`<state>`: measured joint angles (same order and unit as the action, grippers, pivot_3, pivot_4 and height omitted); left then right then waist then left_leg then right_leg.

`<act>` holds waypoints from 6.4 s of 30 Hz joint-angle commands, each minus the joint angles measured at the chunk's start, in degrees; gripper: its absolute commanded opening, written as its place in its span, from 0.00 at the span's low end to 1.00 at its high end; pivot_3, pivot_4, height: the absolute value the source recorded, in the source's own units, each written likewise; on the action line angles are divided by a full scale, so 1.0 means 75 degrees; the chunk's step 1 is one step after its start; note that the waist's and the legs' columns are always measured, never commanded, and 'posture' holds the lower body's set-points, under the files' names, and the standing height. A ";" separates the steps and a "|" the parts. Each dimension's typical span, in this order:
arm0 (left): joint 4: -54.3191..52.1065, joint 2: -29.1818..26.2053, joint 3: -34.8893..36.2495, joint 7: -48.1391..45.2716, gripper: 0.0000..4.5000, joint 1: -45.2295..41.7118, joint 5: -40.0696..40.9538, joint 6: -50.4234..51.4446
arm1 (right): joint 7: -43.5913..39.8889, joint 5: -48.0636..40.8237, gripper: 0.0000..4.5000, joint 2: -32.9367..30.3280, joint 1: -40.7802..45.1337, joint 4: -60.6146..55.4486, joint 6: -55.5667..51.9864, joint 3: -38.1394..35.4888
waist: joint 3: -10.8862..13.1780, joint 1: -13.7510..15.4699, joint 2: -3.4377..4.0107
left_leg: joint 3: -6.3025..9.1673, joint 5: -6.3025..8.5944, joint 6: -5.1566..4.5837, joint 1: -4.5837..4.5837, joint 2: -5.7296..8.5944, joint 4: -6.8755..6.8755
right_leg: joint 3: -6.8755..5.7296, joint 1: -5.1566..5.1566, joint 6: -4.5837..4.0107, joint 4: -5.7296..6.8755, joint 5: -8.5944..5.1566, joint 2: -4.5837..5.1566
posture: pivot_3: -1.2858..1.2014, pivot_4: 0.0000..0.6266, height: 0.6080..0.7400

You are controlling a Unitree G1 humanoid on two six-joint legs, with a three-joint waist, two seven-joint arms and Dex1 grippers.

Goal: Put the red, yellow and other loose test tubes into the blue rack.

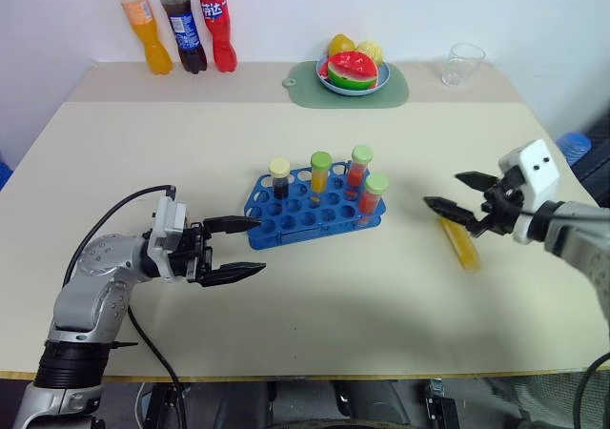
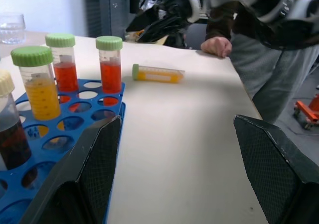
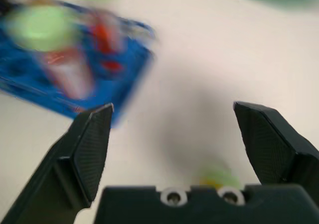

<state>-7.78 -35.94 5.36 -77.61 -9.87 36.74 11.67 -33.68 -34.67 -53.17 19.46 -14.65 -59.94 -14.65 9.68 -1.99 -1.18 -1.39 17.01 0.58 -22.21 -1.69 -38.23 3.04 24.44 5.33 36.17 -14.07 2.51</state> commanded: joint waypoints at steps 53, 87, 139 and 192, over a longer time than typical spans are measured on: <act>0.0127 -0.0403 0.0727 0.0273 0.83 0.0772 0.0191 -0.0196 | -0.0832 0.2457 0.18 0.5960 0.0057 0.1339 0.8104 0.2667 | 0.0000 0.0148 0.0002 | -0.0001 -0.0004 0.0007 -0.0011 0.0002 -0.0002 | -0.0008 0.0013 0.0025 0.0011 0.0014 0.0006 | 0.52 0.24 1.00; -0.0658 0.0072 0.1761 0.1932 0.83 0.0912 0.1463 0.0784 | -0.1347 0.3124 0.98 0.5523 -0.0345 0.2847 1.0295 0.2874 | -0.0002 -0.0038 0.0007 | 0.0004 -0.0003 0.0007 0.0013 -0.0010 0.0006 | -0.0008 0.0001 0.0025 0.0021 0.0015 0.0004 | 0.52 0.24 1.00; 0.1525 0.1200 0.1741 2.2682 0.22 -0.3354 1.0168 0.6706 | -0.4154 0.1257 1.00 0.2349 -0.0384 0.0153 0.7391 0.2468 | 0.0001 0.0196 -0.0017 | 0.0034 -0.0086 0.0154 0.0022 0.0034 0.0013 | -0.0011 -0.0019 0.0038 0.0022 0.0026 0.0019 | 0.52 0.24 1.00; 0.5060 0.2228 -0.1193 -0.0447 0.18 -0.3661 -0.1616 -0.2190 | -0.0554 0.2144 1.00 0.2612 -0.4514 -0.1959 0.6710 0.0952 | -0.0003 0.0170 -0.0013 | 0.0029 -0.0042 0.0071 -0.0012 0.0037 -0.0003 | -0.0006 -0.0013 0.0037 -0.0010 0.0020 0.0006 | 0.52 0.24 1.00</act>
<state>29.22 -19.38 -2.59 -81.67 -37.94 27.01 -4.15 -38.06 -18.71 -33.73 -14.53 -27.52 -10.83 -6.10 9.66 -0.72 -1.28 -1.17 16.70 1.10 -22.29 -1.41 -38.24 3.00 24.34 5.61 36.10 -13.92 2.56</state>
